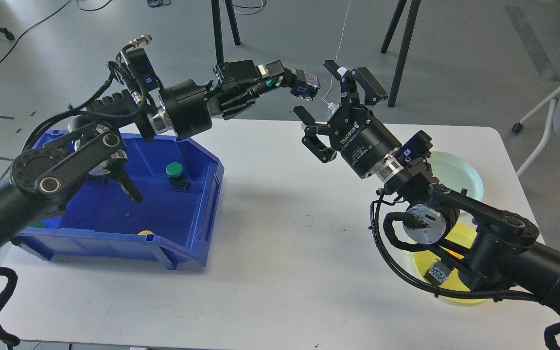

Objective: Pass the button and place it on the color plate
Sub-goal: 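Grasp the green button with the right gripper from the left gripper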

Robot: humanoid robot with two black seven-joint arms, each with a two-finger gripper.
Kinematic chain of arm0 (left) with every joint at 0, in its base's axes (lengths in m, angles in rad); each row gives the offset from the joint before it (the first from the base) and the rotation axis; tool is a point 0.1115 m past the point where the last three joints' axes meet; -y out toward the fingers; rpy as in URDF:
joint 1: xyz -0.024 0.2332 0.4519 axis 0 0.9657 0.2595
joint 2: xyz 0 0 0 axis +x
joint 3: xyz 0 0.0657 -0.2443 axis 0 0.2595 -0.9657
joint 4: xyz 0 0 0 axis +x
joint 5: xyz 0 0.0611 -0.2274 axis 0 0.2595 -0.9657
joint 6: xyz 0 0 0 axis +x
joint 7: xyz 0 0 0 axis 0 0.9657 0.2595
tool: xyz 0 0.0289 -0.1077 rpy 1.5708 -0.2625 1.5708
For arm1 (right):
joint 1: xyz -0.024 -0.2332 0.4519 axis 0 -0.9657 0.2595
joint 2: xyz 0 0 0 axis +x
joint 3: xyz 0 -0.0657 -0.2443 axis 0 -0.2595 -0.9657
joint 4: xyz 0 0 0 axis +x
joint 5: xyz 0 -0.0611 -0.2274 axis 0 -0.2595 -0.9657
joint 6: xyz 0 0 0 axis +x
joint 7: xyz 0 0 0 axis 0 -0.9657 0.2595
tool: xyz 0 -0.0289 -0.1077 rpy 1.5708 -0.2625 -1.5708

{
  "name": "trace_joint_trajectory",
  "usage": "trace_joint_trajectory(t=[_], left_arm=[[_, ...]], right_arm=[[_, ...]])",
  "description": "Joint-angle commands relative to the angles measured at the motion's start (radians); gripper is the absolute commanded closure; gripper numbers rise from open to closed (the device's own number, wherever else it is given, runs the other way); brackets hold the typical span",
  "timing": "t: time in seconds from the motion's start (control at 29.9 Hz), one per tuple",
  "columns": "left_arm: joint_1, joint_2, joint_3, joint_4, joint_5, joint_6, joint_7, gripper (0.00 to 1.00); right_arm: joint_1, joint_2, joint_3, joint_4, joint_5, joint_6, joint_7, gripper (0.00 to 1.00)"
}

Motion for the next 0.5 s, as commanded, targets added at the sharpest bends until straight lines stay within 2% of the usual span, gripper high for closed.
trace_joint_trajectory(t=[0.0,0.27,0.47], left_arm=[[0.000,0.001,0.000,0.000,0.002,0.000,0.000,0.86],[0.000,0.000,0.000,0.000,0.002,0.000,0.000,0.86],[0.000,0.001,0.000,0.000,0.003,0.000,0.000,0.86]], right_arm=[[0.015,0.028,0.001,-0.034,0.000,-0.004,-0.001,0.03],[0.019,0.075,0.003,-0.068,0.000,-0.006,-0.001,0.06],[0.036,0.078,0.004,-0.077,0.000,-0.001,-0.002,0.16]])
